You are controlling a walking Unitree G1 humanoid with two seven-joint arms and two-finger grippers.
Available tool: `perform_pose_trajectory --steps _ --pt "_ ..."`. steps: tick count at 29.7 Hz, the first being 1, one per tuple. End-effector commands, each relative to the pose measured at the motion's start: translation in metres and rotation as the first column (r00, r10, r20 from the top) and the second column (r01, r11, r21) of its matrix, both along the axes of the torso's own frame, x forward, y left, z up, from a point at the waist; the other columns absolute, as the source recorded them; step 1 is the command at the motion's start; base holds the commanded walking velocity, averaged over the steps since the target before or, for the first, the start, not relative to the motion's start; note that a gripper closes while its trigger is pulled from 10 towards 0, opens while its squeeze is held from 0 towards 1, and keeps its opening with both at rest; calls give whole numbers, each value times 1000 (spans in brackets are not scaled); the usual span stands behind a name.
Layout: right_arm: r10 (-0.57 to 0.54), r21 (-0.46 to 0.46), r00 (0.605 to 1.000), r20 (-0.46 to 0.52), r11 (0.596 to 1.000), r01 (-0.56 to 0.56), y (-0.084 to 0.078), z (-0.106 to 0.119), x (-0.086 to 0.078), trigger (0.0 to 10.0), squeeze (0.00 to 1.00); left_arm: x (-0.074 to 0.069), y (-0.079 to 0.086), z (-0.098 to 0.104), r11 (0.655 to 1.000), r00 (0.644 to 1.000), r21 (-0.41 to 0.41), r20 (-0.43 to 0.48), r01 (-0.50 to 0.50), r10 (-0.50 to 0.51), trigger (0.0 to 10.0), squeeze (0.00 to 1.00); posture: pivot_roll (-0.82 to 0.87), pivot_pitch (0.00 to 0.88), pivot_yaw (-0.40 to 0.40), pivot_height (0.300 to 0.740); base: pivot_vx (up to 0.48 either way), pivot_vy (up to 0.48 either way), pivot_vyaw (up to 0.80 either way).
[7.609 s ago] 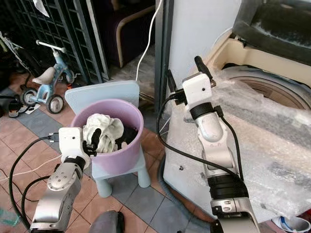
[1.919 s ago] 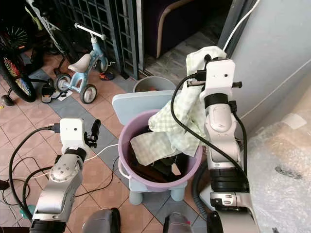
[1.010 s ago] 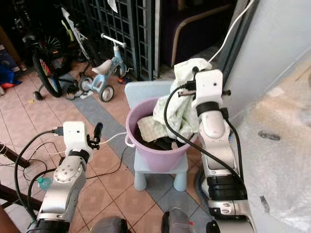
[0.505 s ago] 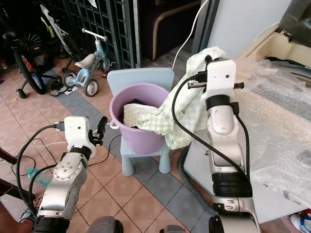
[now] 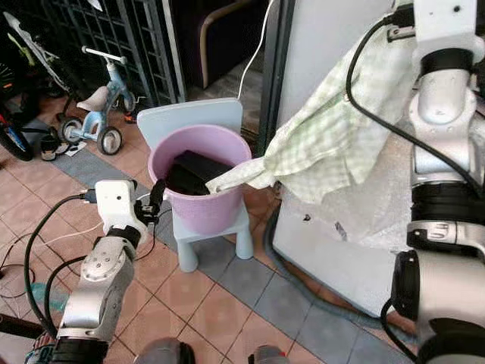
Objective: Clothes washing
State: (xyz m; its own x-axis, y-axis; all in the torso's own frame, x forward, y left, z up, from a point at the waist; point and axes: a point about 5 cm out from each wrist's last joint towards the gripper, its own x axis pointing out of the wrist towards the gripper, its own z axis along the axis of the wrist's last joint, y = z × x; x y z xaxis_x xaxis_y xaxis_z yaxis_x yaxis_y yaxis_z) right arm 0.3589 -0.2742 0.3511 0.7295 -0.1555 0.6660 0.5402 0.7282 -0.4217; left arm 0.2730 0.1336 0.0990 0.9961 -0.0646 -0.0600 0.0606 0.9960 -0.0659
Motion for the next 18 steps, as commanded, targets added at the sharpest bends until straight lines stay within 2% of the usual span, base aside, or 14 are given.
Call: perform_pose_trajectory --steps 1,4,18 --pt "-10 -18 998 60 1000 11 -3 15 -4 10000 0 0 -1 1 1000 1000 1 10 10 -10 10000 0 -41 43 18 740 319 0 -800" --pt "-8 -26 998 69 1000 10 -4 17 -3 10000 0 -1 0 1 1000 1000 -4 6 4 -4 10000 0 -41 44 18 740 314 0 -619" --pt "53 -70 998 28 996 -50 5 4 6 10000 0 -2 -1 -1 1000 1000 10 2 16 -16 10000 0 -45 53 21 740 297 0 0"
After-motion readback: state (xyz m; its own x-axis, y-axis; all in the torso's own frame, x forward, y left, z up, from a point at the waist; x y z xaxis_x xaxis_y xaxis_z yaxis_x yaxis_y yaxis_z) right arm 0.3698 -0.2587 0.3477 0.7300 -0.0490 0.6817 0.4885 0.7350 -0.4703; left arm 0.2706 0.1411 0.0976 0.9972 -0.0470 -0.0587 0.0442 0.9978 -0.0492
